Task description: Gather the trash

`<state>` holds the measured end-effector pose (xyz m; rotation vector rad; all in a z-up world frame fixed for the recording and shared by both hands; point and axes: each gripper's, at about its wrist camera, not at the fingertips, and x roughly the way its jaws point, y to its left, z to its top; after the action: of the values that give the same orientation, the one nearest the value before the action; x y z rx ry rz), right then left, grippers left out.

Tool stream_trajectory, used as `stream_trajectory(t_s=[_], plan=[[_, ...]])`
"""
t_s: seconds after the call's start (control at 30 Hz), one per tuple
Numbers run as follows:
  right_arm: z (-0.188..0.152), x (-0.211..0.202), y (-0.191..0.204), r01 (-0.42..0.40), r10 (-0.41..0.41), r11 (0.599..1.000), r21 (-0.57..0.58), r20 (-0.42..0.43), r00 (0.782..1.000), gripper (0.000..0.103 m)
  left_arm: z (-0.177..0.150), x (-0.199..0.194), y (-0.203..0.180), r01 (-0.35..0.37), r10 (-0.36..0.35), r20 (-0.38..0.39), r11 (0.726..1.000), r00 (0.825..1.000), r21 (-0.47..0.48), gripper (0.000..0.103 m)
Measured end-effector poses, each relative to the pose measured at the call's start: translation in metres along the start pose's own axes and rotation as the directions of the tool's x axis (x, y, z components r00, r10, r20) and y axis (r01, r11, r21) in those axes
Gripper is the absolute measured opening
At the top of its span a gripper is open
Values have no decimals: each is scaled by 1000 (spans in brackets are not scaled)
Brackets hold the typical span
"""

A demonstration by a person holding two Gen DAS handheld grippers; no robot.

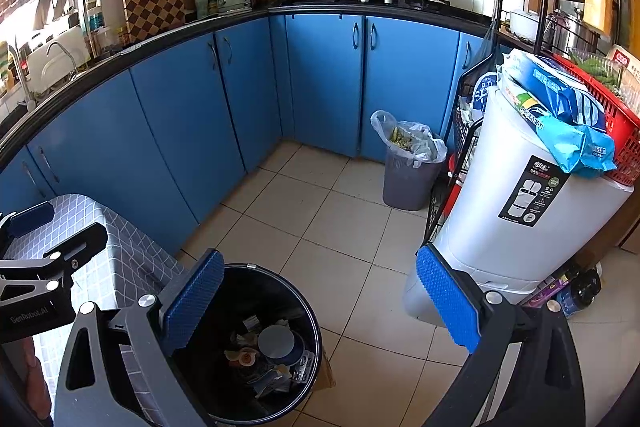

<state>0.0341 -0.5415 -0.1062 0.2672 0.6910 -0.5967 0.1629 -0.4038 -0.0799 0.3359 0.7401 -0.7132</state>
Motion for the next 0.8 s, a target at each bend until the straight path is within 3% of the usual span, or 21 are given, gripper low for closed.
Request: stream_trajectory(t_s=[0.8], plan=[[-2,-4,0,0,0,1000,-6,4,1000,94,0,-3,0,17,-17,3,1000,1000,-3,100]])
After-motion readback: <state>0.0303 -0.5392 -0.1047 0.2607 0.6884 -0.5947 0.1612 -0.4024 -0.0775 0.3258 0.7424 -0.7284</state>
